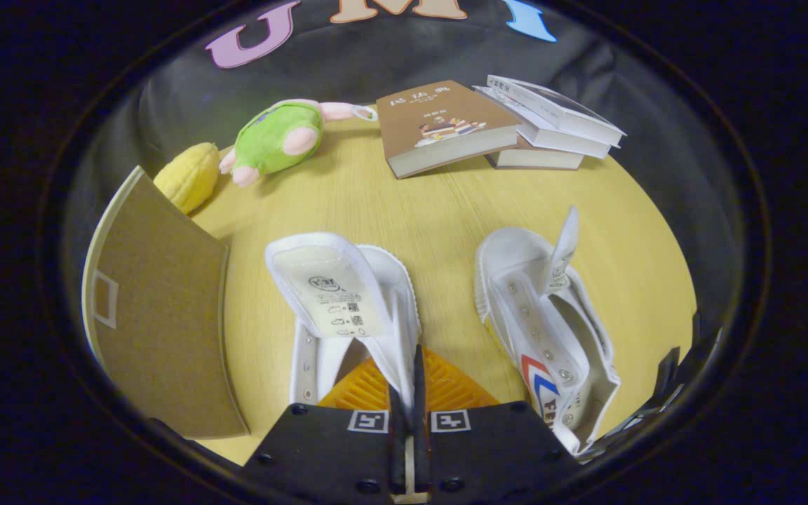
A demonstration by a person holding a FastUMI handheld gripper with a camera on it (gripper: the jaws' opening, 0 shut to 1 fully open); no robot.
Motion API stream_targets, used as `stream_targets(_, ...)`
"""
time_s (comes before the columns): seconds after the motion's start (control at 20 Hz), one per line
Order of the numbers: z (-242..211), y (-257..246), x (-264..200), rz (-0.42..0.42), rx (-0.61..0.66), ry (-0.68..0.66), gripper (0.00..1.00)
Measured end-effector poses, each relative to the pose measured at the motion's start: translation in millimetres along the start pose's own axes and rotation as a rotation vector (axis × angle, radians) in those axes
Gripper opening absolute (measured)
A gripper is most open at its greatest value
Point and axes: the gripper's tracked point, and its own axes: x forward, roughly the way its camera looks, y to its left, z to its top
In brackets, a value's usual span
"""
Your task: Open the storage box then place both shoes into the box .Put the left shoe in first, then the right shoe, with the right side of both shoes facing outward in a uniform manner.
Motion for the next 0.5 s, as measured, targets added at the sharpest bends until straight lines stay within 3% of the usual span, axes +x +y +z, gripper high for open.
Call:
stream_targets(0.3,20,4,-38,-0.065,-0.06,-0.057,0.08)
stream_targets(0.5,59,4,-92,-0.107,-0.044,-0.167,0.08)
